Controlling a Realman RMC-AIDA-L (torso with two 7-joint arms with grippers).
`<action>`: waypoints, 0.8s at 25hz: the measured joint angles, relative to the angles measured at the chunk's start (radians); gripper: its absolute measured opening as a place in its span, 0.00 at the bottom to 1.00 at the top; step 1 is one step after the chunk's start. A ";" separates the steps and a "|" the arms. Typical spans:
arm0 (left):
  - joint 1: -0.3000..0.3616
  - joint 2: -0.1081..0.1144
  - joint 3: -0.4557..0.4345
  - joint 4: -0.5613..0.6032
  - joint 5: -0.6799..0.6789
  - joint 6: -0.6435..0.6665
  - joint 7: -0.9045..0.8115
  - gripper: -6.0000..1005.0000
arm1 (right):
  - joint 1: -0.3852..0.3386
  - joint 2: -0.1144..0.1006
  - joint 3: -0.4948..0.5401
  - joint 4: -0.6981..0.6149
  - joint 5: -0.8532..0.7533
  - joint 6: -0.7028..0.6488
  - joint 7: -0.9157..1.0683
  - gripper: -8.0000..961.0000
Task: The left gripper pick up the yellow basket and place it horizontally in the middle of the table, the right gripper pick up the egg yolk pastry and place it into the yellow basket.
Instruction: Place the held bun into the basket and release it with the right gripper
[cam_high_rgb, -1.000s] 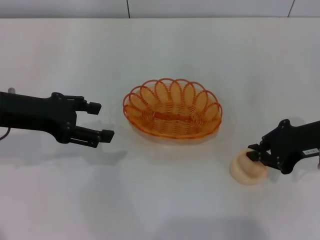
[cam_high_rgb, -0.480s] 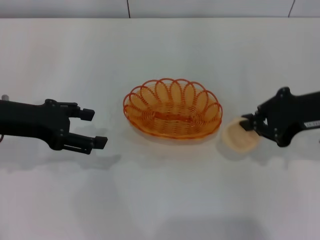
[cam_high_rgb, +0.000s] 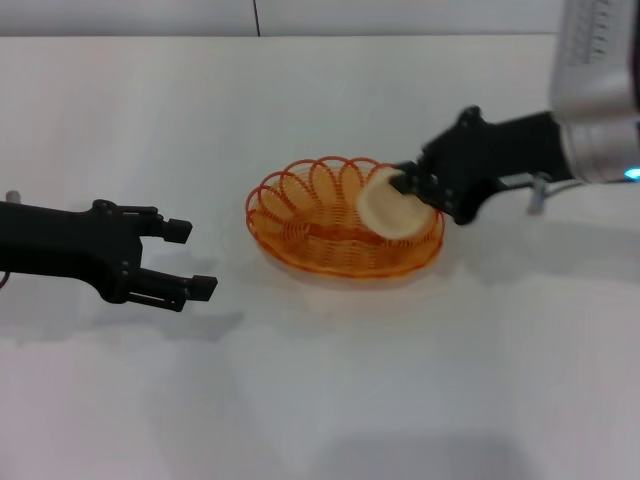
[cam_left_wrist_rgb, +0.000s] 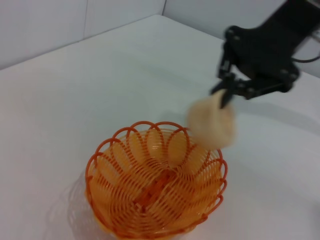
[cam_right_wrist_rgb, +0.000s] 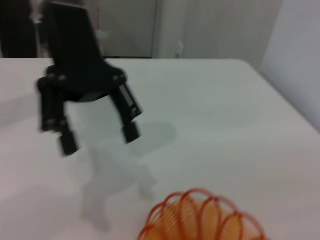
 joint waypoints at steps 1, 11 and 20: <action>-0.001 0.000 0.000 0.000 0.000 0.000 0.000 0.89 | 0.015 0.001 -0.012 0.020 0.002 0.028 0.000 0.04; -0.009 -0.005 -0.002 0.002 -0.009 -0.008 0.000 0.89 | 0.077 0.006 -0.118 0.132 0.011 0.235 -0.006 0.04; -0.008 -0.005 -0.002 0.001 -0.009 -0.011 0.000 0.89 | 0.073 0.006 -0.157 0.135 0.012 0.270 -0.008 0.13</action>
